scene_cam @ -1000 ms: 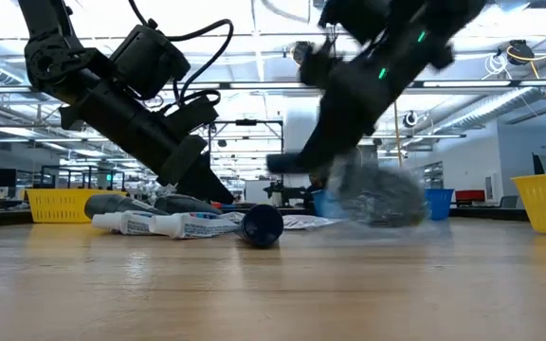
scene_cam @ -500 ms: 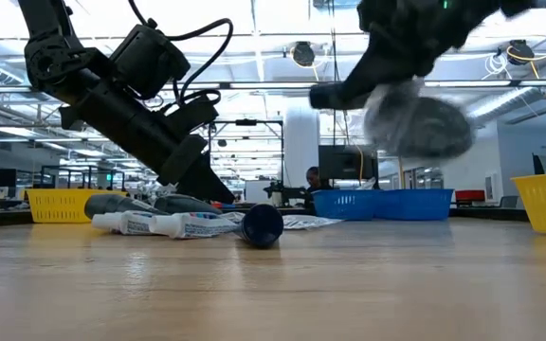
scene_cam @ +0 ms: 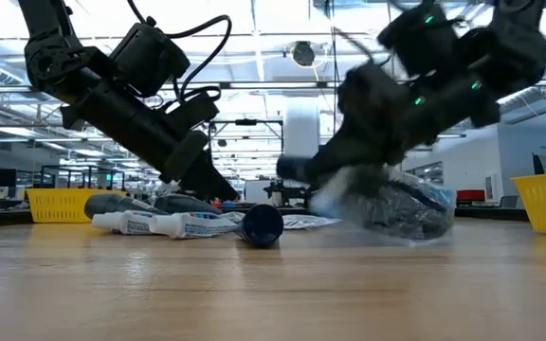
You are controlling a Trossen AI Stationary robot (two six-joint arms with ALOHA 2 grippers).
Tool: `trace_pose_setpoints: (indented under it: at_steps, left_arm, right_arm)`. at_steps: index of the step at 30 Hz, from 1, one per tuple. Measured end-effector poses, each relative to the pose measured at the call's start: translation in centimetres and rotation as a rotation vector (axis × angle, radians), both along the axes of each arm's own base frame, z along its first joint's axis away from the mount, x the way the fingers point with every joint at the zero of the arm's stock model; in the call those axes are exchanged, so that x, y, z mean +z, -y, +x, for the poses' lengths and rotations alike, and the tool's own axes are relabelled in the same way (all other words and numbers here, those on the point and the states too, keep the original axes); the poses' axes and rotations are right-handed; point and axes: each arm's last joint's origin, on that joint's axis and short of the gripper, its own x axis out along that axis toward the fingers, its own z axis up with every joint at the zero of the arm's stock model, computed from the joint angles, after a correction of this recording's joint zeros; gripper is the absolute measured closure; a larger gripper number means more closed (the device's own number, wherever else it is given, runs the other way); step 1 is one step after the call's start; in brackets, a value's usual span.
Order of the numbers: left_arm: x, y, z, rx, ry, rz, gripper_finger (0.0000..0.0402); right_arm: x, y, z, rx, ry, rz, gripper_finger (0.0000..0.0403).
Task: Pick & Place Travel size toiletries
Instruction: Put the blue shave cream into the right yellow bin
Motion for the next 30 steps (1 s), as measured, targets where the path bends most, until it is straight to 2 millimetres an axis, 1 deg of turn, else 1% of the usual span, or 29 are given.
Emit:
trace_pose_setpoints:
  at_steps: [3,6,9,12,16,23,25,28,30]
  left_arm:
    - [0.0,0.0,0.0,0.0,-0.001,0.0,0.0376]
    - [0.0,0.0,0.0,0.0,-0.001,0.0,0.0376]
    - [0.0,0.0,0.0,0.0,-0.001,0.0,0.0376]
    - [0.0,0.0,0.0,0.0,-0.001,0.0,0.0376]
    - [0.0,0.0,0.0,0.0,-0.001,0.0,0.0376]
    - [0.0,0.0,0.0,-0.002,-0.002,0.003,0.0376]
    - [0.0,0.0,0.0,-0.004,-0.004,0.007,0.0376]
    - [0.0,0.0,0.0,-0.005,-0.004,0.007,0.0376]
    - [0.0,0.0,0.0,-0.005,-0.004,0.007,0.0376]
  right_arm:
    - [-1.1,0.8,0.2,-0.027,-0.039,-0.007,0.0307]
    - [-1.6,1.4,0.2,-0.037,-0.062,-0.035,0.0303]
    - [-2.3,1.8,0.1,-0.039,-0.106,-0.072,0.029]
    - [-2.6,2.1,0.0,-0.052,-0.139,-0.107,0.0272]
    - [-2.9,2.3,-0.3,-0.069,-0.192,-0.186,0.0243]
    - [-2.9,2.6,-0.4,-0.069,-0.201,-0.195,0.0167]
    - [-2.8,2.7,-0.4,-0.069,-0.205,-0.198,0.0151]
    - [-2.8,2.7,-0.3,-0.056,-0.226,-0.221,0.0147]
    - [-2.9,2.6,-0.3,-0.036,-0.233,-0.253,0.0159]
